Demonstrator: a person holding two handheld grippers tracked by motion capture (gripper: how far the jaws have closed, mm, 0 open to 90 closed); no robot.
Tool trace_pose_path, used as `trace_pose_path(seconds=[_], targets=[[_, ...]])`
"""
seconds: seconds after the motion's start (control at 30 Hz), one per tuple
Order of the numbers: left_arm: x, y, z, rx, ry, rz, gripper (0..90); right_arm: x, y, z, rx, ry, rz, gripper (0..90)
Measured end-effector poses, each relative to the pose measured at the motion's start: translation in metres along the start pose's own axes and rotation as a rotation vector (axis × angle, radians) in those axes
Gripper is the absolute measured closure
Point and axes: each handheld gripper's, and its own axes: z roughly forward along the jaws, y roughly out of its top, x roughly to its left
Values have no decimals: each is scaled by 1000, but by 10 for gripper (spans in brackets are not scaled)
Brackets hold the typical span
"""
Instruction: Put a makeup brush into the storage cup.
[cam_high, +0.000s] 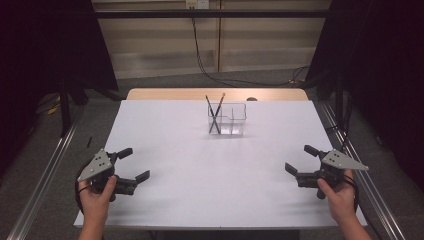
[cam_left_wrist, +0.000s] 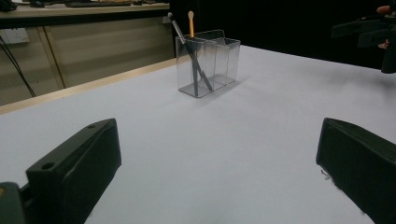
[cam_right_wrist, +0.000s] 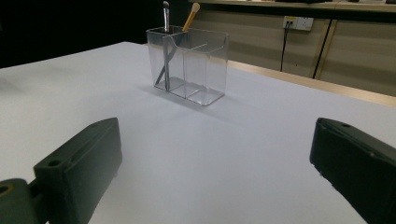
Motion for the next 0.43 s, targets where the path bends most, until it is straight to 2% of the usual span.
trace_pose_path(seconds=[0.13,0.43], targets=[[1,-1,0,4,5,8,0,0,0,-2,-1,-1,2,20],[0,0,0,-2,4,-1,0,-4,-2,-4,-1,-6,12,20]])
